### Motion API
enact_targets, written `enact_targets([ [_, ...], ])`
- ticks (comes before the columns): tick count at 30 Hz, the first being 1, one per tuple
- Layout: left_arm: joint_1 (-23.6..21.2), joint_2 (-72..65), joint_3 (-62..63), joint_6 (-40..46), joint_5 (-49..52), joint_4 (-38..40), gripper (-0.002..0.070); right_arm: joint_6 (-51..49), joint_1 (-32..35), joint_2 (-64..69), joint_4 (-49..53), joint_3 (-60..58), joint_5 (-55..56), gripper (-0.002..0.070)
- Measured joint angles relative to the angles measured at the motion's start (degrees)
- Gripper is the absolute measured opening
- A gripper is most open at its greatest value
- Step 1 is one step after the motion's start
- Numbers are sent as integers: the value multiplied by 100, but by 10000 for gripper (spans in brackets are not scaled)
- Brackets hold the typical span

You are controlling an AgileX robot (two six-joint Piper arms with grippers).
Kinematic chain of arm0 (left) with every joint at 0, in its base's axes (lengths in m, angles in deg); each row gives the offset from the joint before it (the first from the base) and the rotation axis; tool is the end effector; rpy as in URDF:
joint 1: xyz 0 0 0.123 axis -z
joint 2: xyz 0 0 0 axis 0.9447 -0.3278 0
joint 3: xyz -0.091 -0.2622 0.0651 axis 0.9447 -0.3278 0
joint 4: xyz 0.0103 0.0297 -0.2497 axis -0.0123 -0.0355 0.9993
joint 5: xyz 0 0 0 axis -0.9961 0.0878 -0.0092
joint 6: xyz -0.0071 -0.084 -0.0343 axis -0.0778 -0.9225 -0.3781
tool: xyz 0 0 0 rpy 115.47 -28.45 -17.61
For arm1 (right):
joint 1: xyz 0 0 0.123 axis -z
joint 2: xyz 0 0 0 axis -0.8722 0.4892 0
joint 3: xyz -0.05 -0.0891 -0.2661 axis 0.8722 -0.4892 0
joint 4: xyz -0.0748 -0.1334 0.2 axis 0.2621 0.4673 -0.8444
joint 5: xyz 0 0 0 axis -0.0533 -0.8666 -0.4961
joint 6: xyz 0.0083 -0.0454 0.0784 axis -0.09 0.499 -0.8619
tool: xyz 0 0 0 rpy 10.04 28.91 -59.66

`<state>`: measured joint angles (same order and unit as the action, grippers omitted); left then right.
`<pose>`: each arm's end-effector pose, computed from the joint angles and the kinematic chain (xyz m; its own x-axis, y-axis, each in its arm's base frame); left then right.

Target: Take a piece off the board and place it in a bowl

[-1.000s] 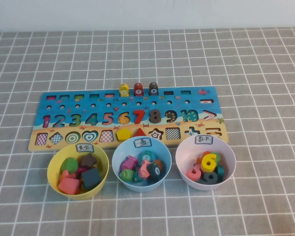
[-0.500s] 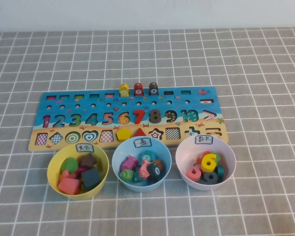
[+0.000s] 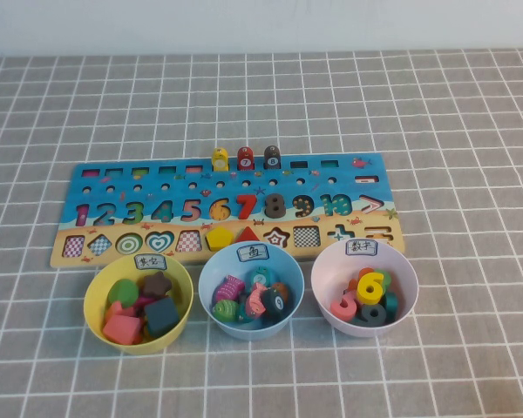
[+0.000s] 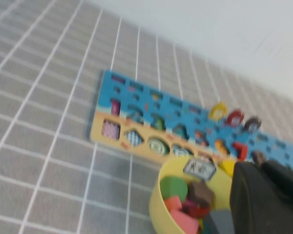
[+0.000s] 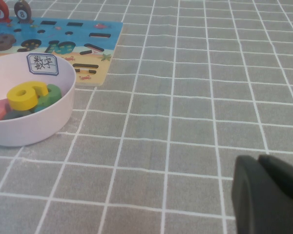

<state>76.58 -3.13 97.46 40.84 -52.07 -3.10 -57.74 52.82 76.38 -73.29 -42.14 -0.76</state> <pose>0.0614 -0.0115 0.2359 -0.2422 -0.4660 -0.8510 0.0437 0.8710 -0.4894 0.0520 0.0104 0.1716 -0.2990 -0.0016 -0.9542 -0.1581 0.9863 0.0479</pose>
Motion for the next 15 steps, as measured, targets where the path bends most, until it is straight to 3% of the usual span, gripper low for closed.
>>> enact_targets([
  [8,0,-2259,1926,453,1817,-47,-5,0,0,0,0,0,0,-18],
  [15,0,-4140,3168,1516,2122,-47,-5,0,0,0,0,0,0,-18],
])
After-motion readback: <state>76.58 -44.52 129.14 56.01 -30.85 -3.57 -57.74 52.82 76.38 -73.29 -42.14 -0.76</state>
